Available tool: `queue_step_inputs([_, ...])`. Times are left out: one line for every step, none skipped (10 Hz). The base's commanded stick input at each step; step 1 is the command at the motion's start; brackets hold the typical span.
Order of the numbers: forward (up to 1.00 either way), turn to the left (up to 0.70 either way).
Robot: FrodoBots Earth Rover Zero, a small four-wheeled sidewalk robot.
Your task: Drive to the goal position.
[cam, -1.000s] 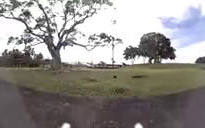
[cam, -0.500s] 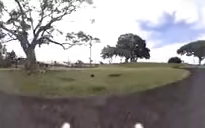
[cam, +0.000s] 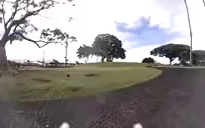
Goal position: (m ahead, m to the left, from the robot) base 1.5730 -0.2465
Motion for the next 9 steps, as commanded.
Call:
queue_step_inputs([0.00, -0.70])
queue_step_inputs([0.00, -0.70])
queue_step_inputs([0.00, -0.70])
queue_step_inputs([0.00, -0.70])
queue_step_inputs([0.00, -0.70])
queue_step_inputs([0.00, -0.12])
queue_step_inputs([0.21, 0.00])
queue_step_inputs([0.70, 0.00])
queue_step_inputs([0.70, 0.00])
